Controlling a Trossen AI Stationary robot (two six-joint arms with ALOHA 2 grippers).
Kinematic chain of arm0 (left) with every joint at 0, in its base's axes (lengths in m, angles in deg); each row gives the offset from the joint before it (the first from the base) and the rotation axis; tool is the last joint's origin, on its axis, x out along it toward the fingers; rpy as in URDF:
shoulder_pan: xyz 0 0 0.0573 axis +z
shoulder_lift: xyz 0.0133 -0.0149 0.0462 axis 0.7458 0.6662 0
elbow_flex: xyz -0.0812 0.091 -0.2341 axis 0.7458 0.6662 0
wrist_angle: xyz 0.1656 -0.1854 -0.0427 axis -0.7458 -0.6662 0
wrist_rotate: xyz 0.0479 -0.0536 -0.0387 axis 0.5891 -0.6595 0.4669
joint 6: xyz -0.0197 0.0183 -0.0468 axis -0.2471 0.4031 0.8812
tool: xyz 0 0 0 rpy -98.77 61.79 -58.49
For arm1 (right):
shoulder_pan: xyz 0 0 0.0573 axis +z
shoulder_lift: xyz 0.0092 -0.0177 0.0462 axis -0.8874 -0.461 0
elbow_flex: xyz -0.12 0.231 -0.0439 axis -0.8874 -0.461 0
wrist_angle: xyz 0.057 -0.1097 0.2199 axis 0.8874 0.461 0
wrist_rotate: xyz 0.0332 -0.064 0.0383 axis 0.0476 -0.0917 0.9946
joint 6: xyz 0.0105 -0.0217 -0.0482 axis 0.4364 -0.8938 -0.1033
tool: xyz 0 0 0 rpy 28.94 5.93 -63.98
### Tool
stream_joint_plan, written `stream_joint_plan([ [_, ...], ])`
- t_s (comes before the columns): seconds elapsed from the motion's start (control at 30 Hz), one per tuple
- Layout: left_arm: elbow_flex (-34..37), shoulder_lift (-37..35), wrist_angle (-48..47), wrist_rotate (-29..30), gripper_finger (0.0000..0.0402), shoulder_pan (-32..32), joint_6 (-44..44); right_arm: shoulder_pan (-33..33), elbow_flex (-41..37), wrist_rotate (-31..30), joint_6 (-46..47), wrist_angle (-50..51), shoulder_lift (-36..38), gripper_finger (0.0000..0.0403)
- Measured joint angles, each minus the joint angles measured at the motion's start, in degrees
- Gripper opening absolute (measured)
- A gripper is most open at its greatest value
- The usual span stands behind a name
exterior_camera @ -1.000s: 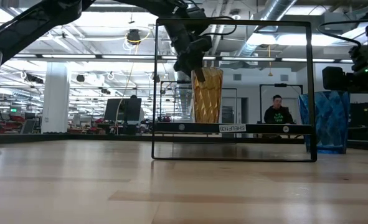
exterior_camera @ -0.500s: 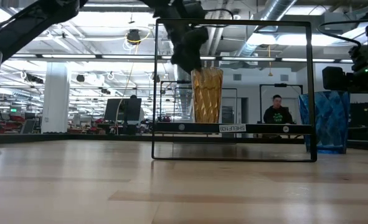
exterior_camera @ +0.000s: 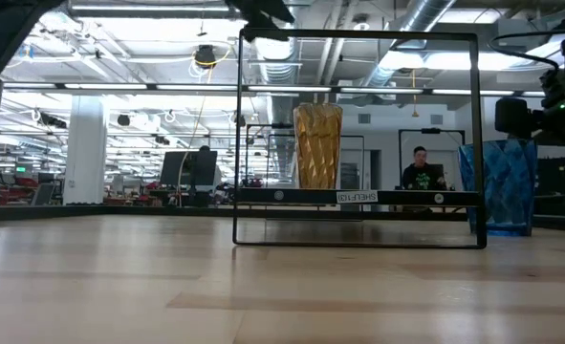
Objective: Stack small to large cups/mugs on shelf
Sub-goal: Put the black cup on the shelf
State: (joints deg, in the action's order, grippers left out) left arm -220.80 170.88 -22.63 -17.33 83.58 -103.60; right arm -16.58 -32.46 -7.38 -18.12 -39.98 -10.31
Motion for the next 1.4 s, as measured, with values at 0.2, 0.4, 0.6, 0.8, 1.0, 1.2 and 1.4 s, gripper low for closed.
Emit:
stream_joint_plan([
  [0.2,-0.02,-3.81,0.38,-2.29,0.0294,3.09,-0.21,0.0,0.0,1.69,0.02,0.0,0.0,0.0214],
  [0.4,5.35,-9.85,5.7,-3.56,0.0294,6.5,1.24,0.0,0.0,1.92,-0.68,-0.01,0.0,0.0214],
  [0.6,28.13,-22.98,23.27,-3.76,0.0293,10.06,5.66,0.0,0.0,1.92,-0.7,-0.02,0.0,0.0214],
  [0.8,55.83,-38.73,43.32,-0.17,0.0293,11.96,9.77,0.0,-0.02,6.57,1.69,-0.36,0.0,0.0214],
  [1.0,77.17,-53.1,55.96,2.85,0.0293,12.32,14.97,0.02,0.0,22.05,0.92,-7.08,0.0,0.0214],
  [1.2,92.55,-64.1,62.23,5.75,0.0293,12.2,21.3,0.83,4.98,23.3,-0.47,-9.84,-0.07,0.0214],
  [1.4,104.84,-70.99,70.99,6.59,0.0293,12.18,23.59,2.5,12.74,23.32,-2.41,-9.91,-2.32,0.0214],
])
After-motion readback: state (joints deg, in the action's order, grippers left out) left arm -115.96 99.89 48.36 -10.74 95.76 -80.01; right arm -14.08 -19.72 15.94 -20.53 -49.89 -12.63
